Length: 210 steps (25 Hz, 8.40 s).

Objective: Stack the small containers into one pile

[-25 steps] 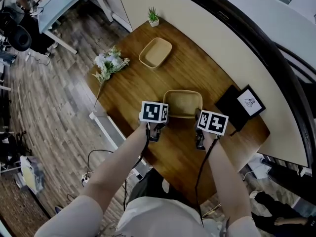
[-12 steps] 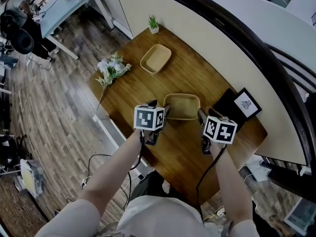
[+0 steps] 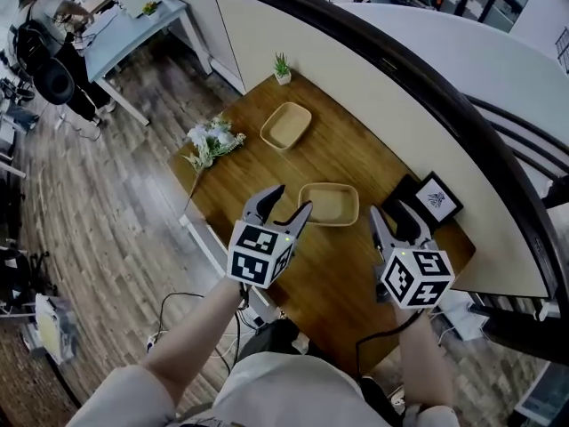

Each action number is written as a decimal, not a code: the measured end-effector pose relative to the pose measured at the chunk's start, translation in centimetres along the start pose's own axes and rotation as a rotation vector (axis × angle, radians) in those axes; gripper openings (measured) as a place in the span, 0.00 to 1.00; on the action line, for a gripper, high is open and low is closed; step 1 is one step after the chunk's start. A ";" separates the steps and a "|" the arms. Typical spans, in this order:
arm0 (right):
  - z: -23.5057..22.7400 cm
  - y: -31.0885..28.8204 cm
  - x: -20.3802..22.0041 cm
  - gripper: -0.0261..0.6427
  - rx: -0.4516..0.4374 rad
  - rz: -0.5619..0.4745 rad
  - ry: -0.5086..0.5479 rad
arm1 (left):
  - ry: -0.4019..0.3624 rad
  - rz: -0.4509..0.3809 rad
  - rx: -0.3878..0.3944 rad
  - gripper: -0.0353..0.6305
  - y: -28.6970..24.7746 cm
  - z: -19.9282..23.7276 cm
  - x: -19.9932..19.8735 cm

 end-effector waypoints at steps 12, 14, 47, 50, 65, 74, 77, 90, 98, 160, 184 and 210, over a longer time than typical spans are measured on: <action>4.7 8.3 -1.3 0.35 -0.012 -0.149 0.125 | -0.119 -0.253 -0.106 0.42 10.2 -2.4 -1.8; 5.0 8.8 -1.4 0.35 -0.011 -0.156 0.132 | -0.124 -0.269 -0.128 0.42 10.8 -2.3 -1.9; 4.0 -19.9 -13.1 0.36 -0.097 0.107 0.274 | 0.420 -0.111 -0.171 0.40 -3.4 17.4 -3.9; 3.1 -24.0 -11.6 0.36 -0.102 0.172 0.224 | 0.554 -0.044 -0.148 0.40 -7.3 19.3 -1.2; 2.2 -38.0 -2.4 0.35 -0.144 0.398 -0.188 | 0.846 0.118 -0.034 0.40 -19.1 22.7 5.5; 2.7 -41.5 0.7 0.34 -0.131 0.430 -0.324 | 0.951 0.132 -0.002 0.40 -22.1 23.8 6.7; 3.3 -41.6 0.6 0.28 -0.138 0.433 -0.306 | 0.938 0.132 0.022 0.36 -22.4 23.5 6.5; 4.7 -36.0 -1.0 0.08 -0.212 0.335 -0.472 | 0.803 0.083 0.088 0.14 -18.7 20.6 3.7; 6.2 -25.3 -4.2 0.09 -0.245 0.181 -0.488 | 0.577 -0.027 0.157 0.12 -10.6 15.8 -1.5; 5.7 12.2 7.0 0.22 -0.059 0.021 0.063 | 0.185 0.052 0.147 0.08 12.6 -9.7 6.1; -0.8 -6.7 3.4 0.14 -0.157 0.384 -0.217 | 0.367 0.186 0.163 0.08 -1.6 0.8 2.8; -6.9 -19.4 13.4 0.23 0.009 0.708 -0.255 | 0.468 0.519 0.119 0.20 -15.1 5.1 13.1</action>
Point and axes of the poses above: the fingertips, and each gripper's own axes: y backward along the fingers, z to its left, x out of its underside, the point moved 1 cm from there along y, backward along the fingers, and after that the axes turned 14 degrees about z, right-handed, at the moved point
